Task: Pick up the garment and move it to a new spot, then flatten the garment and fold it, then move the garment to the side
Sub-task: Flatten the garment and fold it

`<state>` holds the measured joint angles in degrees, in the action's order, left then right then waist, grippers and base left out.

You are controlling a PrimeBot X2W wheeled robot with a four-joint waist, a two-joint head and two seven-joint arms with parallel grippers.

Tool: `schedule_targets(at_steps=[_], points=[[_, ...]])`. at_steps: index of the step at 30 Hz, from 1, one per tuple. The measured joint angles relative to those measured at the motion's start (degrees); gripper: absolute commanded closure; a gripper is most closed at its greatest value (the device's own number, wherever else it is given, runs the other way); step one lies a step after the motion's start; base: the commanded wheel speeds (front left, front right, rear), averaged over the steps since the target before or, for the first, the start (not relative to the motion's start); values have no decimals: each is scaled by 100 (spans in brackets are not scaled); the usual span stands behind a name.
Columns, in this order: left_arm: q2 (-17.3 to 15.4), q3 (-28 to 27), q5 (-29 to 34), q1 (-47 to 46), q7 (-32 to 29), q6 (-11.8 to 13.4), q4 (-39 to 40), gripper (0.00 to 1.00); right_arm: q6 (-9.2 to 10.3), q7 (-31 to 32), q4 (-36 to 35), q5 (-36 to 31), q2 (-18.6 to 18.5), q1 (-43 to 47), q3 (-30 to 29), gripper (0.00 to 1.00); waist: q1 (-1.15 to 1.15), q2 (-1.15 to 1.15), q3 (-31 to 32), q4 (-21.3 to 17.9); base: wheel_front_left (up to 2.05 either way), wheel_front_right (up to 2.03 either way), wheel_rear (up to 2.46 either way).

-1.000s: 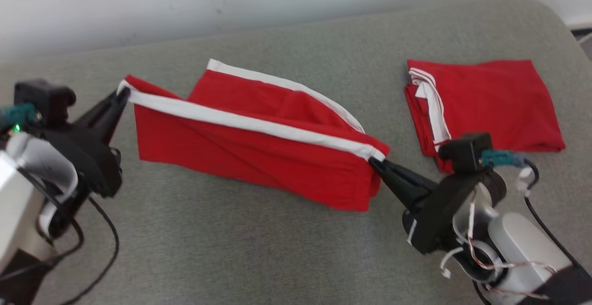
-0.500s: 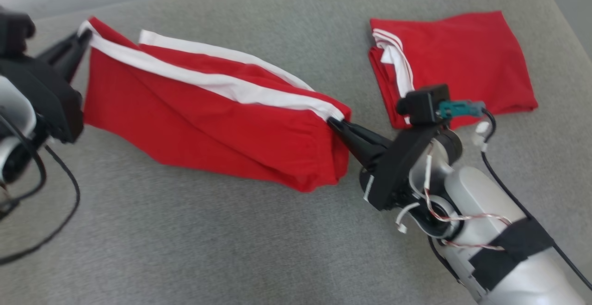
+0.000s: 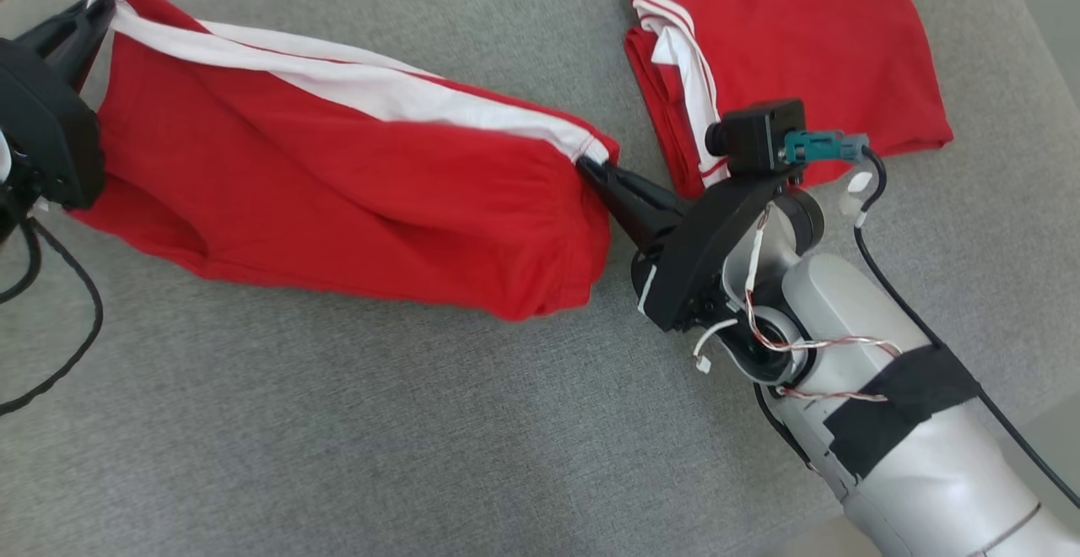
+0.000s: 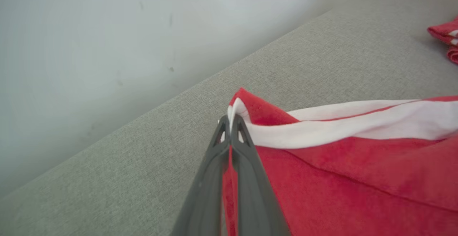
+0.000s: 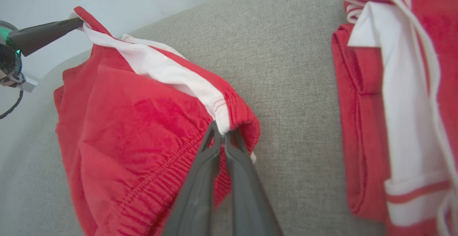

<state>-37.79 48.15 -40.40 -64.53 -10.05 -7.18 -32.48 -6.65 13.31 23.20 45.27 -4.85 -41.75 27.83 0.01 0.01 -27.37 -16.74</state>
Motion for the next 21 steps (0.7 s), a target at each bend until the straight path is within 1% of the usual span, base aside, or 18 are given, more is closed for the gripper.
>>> schedule_targets(at_steps=[4, 5, 6, 7, 8, 11, 14, 21], points=[[41, 263, -8, -73, 49, 0, -223, 100, -16, -177, 202, -18, 33, -127, 41, 100, 0, 0, -141, -58, 0, 0, 0], [99, 292, -43, -73, 86, 0, -252, 100, -18, -220, 252, -33, 36, -136, 44, 92, 0, 0, -163, -59, 0, 0, 0], [167, 443, -62, -114, 109, -36, -382, 100, -22, -311, 308, -41, 41, -154, 75, 15, 0, 0, -179, -35, 0, 0, 0], [178, 486, -62, -146, 141, -41, -434, 75, -24, -342, 364, -42, 42, -184, 78, 0, 0, 0, -177, -16, 0, 0, 0], [175, 494, -71, -177, 212, -41, -486, 0, -24, -383, 428, -42, 44, -226, 85, 0, 0, 0, -169, 4, 0, 0, 0], [186, 553, -124, -200, 324, -41, -601, 0, -26, -495, 535, -42, 58, -259, 124, 0, 0, 0, -121, 52, 0, 0, 0], [305, 628, -190, -188, 443, -41, -749, 0, -42, -595, 662, -36, 63, -261, 165, 0, 0, -1, -40, 99, 0, 0, 0], [393, 800, -438, -107, 842, -41, -981, 0, -42, -828, 808, 10, 48, -240, 335, 0, -1, -1, 250, 204, 0, 0, 0]])
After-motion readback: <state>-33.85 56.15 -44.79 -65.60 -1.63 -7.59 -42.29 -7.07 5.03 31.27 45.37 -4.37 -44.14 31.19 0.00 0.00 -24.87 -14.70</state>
